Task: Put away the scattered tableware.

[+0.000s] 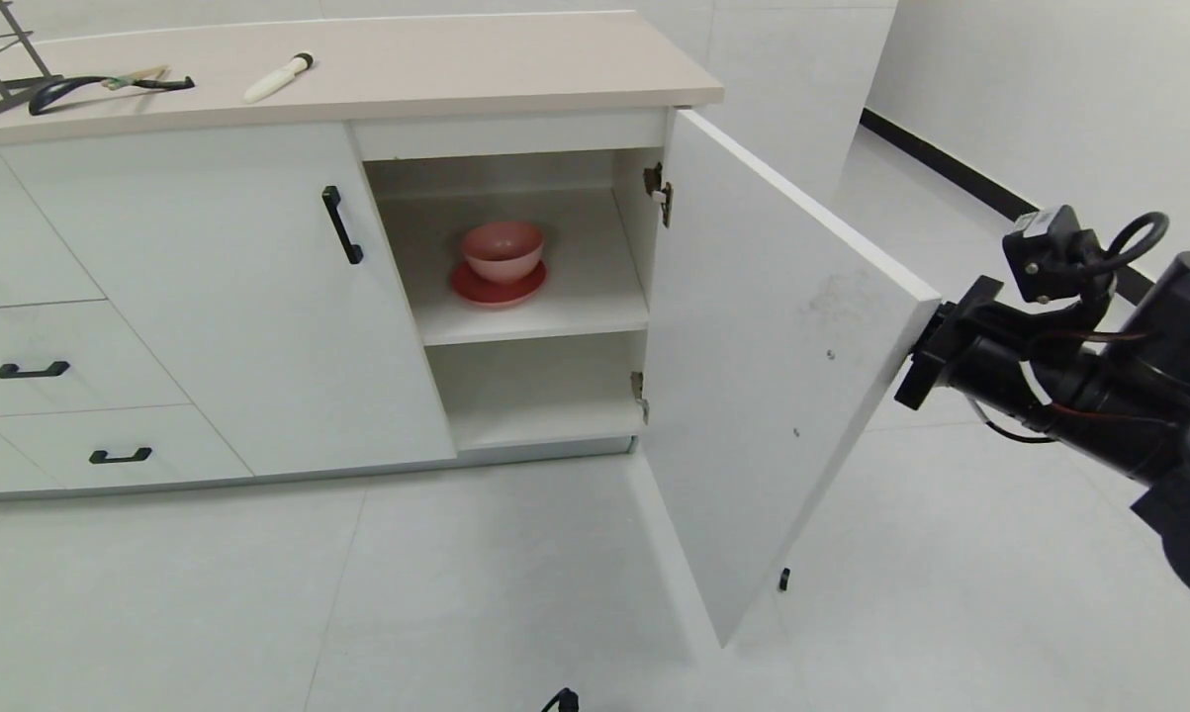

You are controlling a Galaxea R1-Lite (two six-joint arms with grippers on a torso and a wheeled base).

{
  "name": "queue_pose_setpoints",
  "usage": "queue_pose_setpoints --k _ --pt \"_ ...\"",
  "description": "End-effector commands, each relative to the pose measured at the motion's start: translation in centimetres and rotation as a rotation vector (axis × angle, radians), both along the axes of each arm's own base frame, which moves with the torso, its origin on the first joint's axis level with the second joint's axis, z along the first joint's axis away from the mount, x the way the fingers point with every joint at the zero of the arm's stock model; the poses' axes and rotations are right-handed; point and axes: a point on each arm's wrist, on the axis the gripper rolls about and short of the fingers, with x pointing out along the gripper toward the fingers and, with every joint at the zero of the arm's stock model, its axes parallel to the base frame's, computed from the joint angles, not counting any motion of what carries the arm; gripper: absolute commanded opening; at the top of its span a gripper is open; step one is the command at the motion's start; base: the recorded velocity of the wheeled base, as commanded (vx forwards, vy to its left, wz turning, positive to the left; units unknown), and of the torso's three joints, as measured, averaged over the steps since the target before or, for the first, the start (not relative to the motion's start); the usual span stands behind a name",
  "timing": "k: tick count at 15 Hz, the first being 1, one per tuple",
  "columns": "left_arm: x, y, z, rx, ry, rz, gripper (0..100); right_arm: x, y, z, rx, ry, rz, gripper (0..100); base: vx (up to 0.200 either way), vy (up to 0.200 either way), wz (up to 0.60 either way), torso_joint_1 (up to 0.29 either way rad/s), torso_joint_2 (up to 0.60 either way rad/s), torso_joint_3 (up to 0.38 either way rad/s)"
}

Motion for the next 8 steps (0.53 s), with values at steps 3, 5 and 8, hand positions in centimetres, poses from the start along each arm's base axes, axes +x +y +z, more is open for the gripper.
queue_pose_setpoints --k 3,5,8 --pt "0.0 0.0 0.0 -0.001 0.001 0.001 100 -0.7 2.5 -0.2 -0.002 0.001 0.095 0 0.000 0.000 0.00 0.000 0.00 0.000" --pt "0.0 0.0 0.0 -0.002 -0.001 0.001 100 -1.2 3.9 0.1 0.002 -0.008 0.146 0 0.000 0.000 0.00 0.000 0.00 0.000" --pt "0.0 0.0 0.0 -0.002 -0.001 -0.001 100 -1.5 6.5 -0.3 0.001 -0.001 0.229 0 0.000 0.000 0.00 0.000 0.00 0.000"
